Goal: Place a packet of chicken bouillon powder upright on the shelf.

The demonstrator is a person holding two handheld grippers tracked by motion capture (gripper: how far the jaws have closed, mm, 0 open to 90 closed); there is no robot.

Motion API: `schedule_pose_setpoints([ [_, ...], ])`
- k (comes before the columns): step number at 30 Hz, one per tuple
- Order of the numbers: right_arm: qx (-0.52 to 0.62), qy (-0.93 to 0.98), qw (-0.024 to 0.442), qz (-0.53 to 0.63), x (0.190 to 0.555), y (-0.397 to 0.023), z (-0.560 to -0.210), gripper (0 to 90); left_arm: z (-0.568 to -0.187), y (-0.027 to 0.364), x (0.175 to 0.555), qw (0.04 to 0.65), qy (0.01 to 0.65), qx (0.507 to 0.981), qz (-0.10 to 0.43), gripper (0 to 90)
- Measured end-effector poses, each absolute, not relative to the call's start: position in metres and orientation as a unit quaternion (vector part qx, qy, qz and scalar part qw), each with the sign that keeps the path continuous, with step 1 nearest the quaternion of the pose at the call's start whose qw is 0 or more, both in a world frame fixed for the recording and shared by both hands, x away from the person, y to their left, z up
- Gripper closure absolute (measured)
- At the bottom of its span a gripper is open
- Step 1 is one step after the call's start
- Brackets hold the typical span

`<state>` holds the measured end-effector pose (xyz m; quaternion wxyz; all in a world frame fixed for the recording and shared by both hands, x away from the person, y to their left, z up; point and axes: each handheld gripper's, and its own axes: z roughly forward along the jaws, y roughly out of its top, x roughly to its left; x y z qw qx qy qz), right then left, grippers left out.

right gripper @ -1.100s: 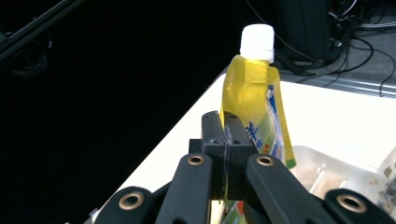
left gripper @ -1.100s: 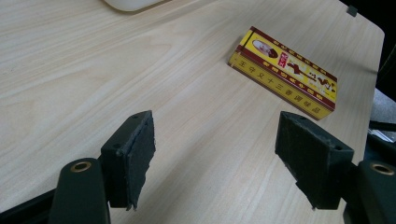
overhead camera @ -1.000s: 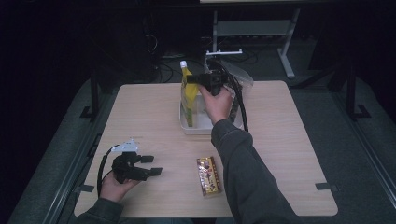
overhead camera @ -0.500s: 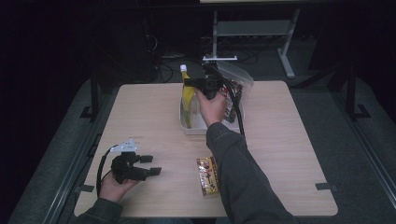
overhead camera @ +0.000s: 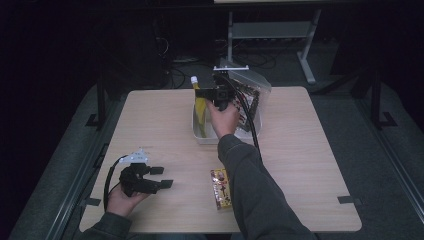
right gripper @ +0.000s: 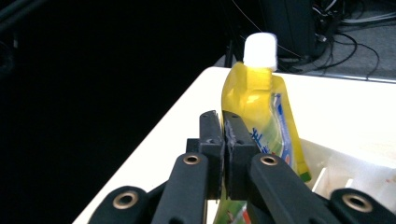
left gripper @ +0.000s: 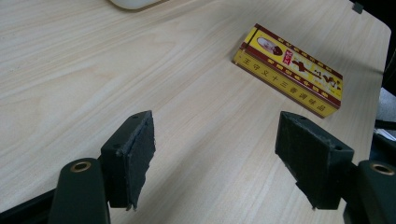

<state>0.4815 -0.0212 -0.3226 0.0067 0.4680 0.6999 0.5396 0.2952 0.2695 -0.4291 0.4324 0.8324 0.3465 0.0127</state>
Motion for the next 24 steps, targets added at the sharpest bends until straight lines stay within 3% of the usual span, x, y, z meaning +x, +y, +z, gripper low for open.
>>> schedule_pose_setpoints([
  [14, 0.462, 0.713, -0.011, 0.528, 0.477, -0.027, -0.316, 74.6, -0.429, 0.265, 0.294, 0.427, 0.343, 0.837, 0.018, 27.5],
  [24, 0.455, 0.722, -0.024, 0.521, 0.470, -0.034, -0.311, 71.3, -0.429, 0.260, 0.293, 0.423, 0.335, 0.842, 0.018, 26.8],
])
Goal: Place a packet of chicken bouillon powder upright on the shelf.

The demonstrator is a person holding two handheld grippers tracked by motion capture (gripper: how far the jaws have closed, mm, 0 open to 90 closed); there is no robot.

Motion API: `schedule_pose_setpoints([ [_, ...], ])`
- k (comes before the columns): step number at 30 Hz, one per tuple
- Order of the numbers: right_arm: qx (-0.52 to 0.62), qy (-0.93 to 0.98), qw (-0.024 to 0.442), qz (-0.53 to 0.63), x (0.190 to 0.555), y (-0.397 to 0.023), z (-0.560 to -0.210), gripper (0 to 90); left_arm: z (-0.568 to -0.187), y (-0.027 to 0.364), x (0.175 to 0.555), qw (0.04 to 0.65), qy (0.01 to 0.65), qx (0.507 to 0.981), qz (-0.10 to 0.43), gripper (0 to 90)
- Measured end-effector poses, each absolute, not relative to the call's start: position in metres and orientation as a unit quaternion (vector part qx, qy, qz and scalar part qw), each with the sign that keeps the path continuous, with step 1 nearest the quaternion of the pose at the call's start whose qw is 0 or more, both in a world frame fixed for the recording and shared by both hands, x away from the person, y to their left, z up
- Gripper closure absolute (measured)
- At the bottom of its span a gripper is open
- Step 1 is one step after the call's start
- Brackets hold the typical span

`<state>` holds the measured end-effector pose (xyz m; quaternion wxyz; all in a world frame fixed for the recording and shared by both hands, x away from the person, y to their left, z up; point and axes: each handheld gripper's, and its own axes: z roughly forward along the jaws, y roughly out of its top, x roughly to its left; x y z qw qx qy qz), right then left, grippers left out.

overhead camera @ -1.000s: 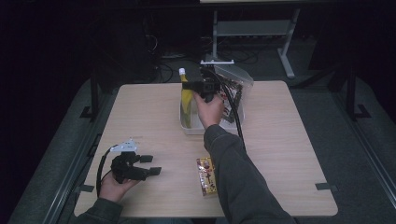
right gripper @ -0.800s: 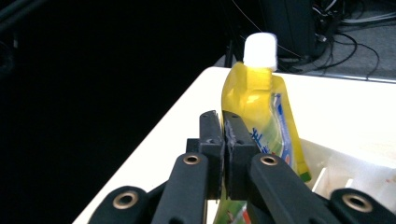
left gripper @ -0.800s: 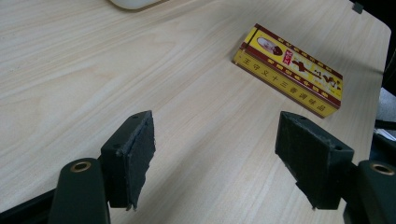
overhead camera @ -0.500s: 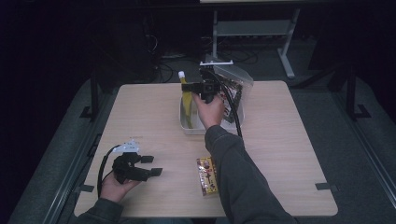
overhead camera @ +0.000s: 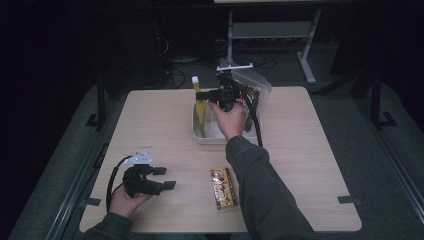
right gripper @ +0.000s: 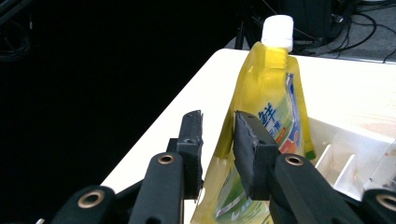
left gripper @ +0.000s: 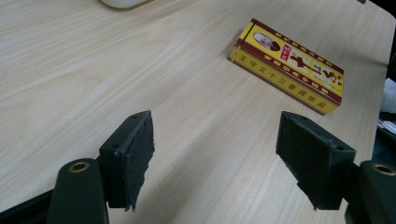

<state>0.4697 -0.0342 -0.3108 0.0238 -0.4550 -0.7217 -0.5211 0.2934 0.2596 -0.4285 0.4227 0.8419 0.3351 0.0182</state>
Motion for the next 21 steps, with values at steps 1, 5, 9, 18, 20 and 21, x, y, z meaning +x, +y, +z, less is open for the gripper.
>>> schedule_pose_setpoints([
  [1, -0.454, -0.723, 0.024, -0.521, 0.469, -0.035, -0.310, 71.1, -0.428, 0.259, 0.293, 0.422, 0.335, 0.842, 0.018, 26.3],
  [5, -0.450, -0.722, 0.031, -0.525, 0.465, -0.039, -0.308, 70.9, -0.428, 0.258, 0.293, 0.422, 0.333, 0.843, 0.020, 25.8],
  [9, -0.445, -0.725, 0.035, -0.524, 0.460, -0.043, -0.306, 70.1, -0.429, 0.255, 0.293, 0.419, 0.332, 0.845, 0.020, 25.6],
  [18, -0.437, -0.731, 0.047, -0.522, 0.450, -0.050, -0.307, 68.0, -0.430, 0.248, 0.292, 0.413, 0.325, 0.851, 0.021, 25.4],
  [20, -0.435, -0.733, 0.050, -0.520, 0.449, -0.051, -0.309, 67.7, -0.430, 0.247, 0.292, 0.410, 0.323, 0.853, 0.022, 25.3],
  [21, -0.435, -0.734, 0.051, -0.519, 0.448, -0.051, -0.309, 67.5, -0.430, 0.247, 0.292, 0.410, 0.323, 0.853, 0.021, 25.3],
])
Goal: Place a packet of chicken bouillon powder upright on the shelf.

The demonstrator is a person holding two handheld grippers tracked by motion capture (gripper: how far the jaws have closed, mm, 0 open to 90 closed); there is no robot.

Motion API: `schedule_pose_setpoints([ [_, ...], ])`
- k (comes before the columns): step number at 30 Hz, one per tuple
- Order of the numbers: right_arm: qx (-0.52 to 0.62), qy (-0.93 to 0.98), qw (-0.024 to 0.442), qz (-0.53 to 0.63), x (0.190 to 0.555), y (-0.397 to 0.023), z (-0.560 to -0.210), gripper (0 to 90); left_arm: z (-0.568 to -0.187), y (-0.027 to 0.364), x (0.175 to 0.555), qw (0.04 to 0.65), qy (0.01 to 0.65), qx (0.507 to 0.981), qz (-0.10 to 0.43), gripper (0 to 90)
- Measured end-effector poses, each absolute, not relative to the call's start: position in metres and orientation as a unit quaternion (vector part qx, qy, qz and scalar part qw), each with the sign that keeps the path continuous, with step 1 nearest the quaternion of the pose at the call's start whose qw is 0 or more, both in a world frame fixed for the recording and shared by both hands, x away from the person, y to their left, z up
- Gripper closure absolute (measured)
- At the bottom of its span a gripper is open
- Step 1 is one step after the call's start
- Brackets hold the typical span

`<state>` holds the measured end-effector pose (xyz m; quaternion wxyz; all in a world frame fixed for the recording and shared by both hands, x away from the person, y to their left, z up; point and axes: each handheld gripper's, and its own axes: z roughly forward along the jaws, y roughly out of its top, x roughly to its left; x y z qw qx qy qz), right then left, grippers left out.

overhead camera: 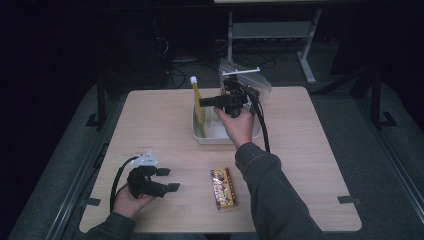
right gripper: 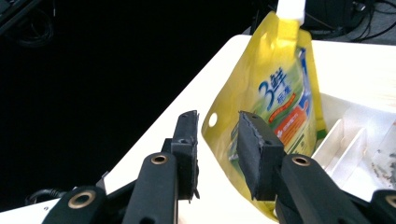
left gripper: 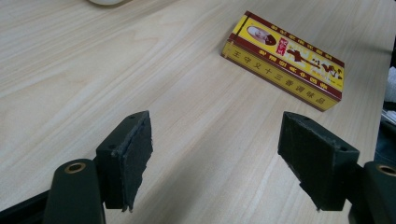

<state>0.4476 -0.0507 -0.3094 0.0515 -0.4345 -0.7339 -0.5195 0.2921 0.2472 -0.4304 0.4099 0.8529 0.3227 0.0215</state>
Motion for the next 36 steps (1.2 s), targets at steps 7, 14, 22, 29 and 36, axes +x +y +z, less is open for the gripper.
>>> schedule_pose_setpoints([
  [7, -0.429, -0.737, 0.057, -0.519, 0.442, -0.053, -0.312, 67.2, -0.431, 0.244, 0.291, 0.410, 0.320, 0.854, 0.020, 25.3],
  [14, -0.423, -0.743, 0.058, -0.516, 0.436, -0.056, -0.313, 65.7, -0.431, 0.242, 0.291, 0.409, 0.319, 0.855, 0.020, 25.3],
  [22, -0.422, -0.745, 0.063, -0.513, 0.430, -0.064, -0.318, 63.2, -0.431, 0.240, 0.291, 0.408, 0.317, 0.856, 0.022, 25.3],
  [29, -0.417, -0.744, 0.070, -0.516, 0.424, -0.072, -0.322, 60.8, -0.430, 0.241, 0.292, 0.411, 0.317, 0.854, 0.022, 24.7],
  [36, -0.416, -0.743, 0.080, -0.518, 0.417, -0.083, -0.328, 58.3, -0.430, 0.239, 0.292, 0.413, 0.315, 0.854, 0.022, 24.0],
])
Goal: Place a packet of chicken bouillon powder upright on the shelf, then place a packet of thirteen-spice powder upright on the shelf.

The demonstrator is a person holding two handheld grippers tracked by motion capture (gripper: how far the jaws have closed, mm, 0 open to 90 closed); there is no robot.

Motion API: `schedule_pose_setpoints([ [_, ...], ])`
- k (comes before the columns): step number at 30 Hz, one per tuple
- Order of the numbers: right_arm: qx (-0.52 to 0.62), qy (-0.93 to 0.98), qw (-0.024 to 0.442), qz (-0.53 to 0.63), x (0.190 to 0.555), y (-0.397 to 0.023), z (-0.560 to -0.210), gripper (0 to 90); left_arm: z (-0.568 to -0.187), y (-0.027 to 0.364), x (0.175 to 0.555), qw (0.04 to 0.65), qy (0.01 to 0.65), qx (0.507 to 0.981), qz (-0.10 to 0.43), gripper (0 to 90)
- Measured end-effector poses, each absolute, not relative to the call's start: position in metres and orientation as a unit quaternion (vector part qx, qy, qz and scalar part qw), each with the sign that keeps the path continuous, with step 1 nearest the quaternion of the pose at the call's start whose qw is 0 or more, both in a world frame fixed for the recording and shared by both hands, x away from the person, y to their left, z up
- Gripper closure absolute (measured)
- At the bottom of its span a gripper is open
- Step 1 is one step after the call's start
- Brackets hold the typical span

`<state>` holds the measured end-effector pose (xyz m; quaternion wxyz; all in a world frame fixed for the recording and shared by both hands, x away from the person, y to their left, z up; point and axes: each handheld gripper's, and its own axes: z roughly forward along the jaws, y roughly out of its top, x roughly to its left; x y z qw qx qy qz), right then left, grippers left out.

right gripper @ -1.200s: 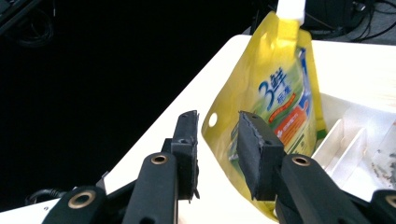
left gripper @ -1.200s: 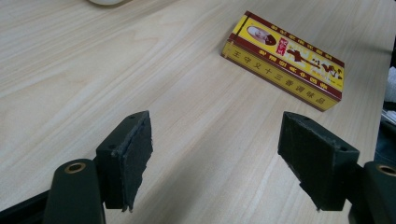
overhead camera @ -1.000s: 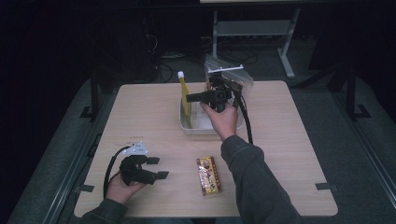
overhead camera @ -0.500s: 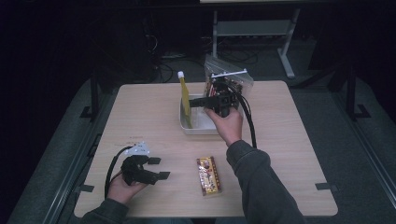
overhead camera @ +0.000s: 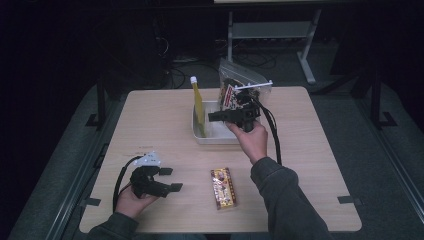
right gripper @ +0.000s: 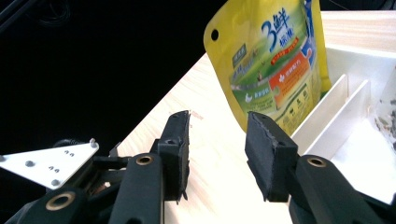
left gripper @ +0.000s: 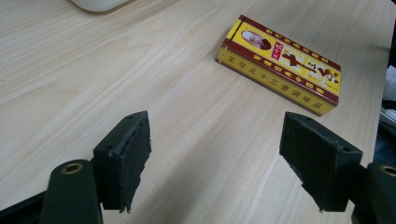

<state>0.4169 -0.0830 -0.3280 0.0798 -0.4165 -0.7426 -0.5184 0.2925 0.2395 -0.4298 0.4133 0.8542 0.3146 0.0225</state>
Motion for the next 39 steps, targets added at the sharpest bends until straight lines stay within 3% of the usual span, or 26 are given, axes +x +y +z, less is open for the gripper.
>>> schedule_pose_setpoints([
  [39, -0.421, -0.759, 0.089, -0.489, 0.370, -0.133, -0.362, 53.0, -0.430, 0.222, 0.288, 0.409, 0.300, 0.862, 0.023, 23.7],
])
